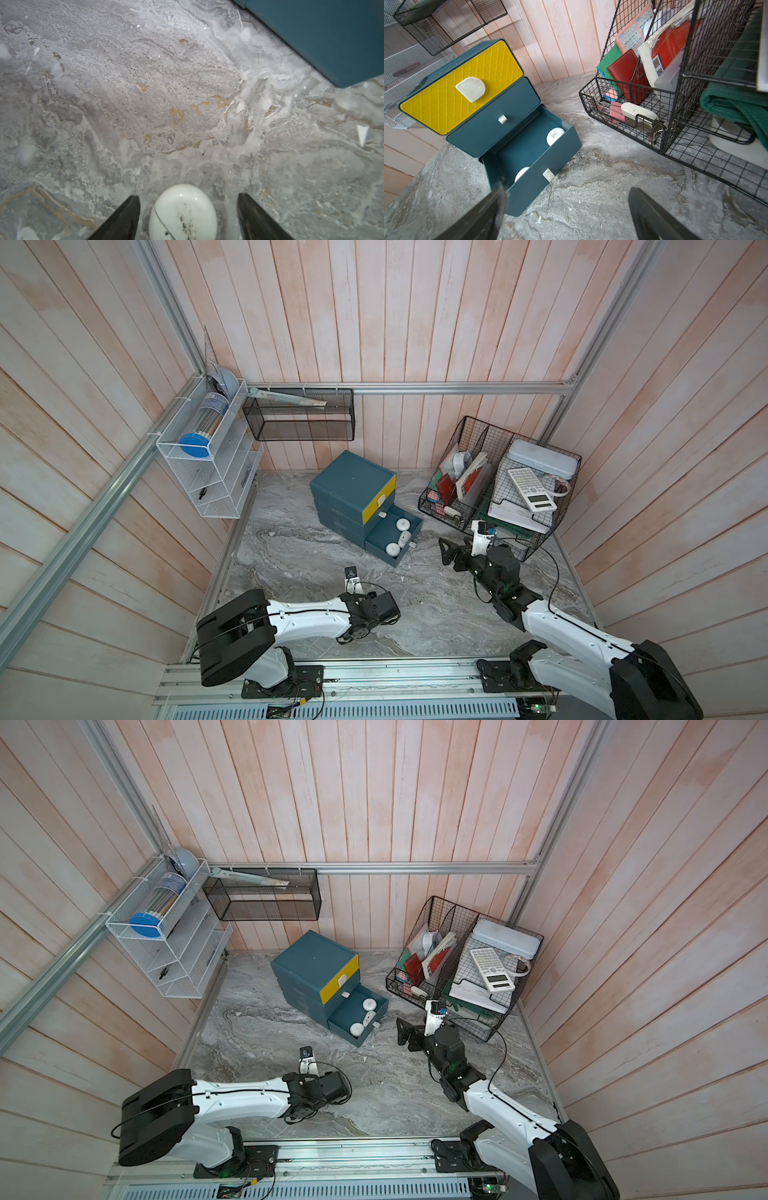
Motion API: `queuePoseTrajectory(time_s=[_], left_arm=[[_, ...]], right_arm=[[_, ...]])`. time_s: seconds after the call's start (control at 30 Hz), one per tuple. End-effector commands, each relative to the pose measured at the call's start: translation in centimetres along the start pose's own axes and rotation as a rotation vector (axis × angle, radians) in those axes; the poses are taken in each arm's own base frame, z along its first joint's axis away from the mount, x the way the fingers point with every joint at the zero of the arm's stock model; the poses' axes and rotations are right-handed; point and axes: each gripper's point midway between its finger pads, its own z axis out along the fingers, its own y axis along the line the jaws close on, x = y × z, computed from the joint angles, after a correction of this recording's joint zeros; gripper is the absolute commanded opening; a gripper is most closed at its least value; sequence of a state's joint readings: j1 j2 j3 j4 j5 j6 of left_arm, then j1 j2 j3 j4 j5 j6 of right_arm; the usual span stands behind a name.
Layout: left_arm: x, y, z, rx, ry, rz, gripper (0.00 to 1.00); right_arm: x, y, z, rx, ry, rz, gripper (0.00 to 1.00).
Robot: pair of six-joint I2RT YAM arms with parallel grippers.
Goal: Put the bluetooth earphones in the drawer according to color
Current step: Pick up the Bluetooth earphone from the center of the board, then place the bluetooth earphone in the drawer.
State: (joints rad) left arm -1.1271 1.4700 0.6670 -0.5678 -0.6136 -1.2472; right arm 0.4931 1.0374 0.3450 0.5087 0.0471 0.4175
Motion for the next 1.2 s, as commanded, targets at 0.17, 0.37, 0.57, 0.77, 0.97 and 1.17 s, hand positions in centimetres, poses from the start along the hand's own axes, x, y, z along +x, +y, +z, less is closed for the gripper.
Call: queuePoseTrajectory(time_s=[0.17, 0.37, 0.57, 0.77, 0.97, 1.17], left_arm=[[1.5, 0.8, 0.6, 0.005, 0.037, -0.026, 0.7], [1.8, 0.7, 1.0, -0.004, 0.043, -0.015, 0.65], [2.0, 0.3, 1.4, -0.01, 0.047, -0.004, 0.57], [1.7, 0.0, 1.2, -0.011, 0.039, 0.006, 0.49], [-0.8, -1.1, 0.0, -0.01, -0.027, 0.035, 0.45], [-4.5, -2.6, -1.7, -0.019, -0.124, 0.071, 0.45]], right_arm=[[-0.9, 0.4, 0.3, -0.014, -0.019, -0.001, 0.98], [-1.0, 0.5, 0.2, -0.017, -0.019, -0.003, 0.98], [-0.9, 0.5, 0.2, -0.018, -0.018, -0.001, 0.98], [-1.1, 0.6, 0.1, -0.022, -0.023, -0.002, 0.98], [-1.1, 0.7, 0.0, -0.026, -0.023, -0.001, 0.98], [-1.0, 0.7, 0.1, -0.027, -0.019, 0.003, 0.98]])
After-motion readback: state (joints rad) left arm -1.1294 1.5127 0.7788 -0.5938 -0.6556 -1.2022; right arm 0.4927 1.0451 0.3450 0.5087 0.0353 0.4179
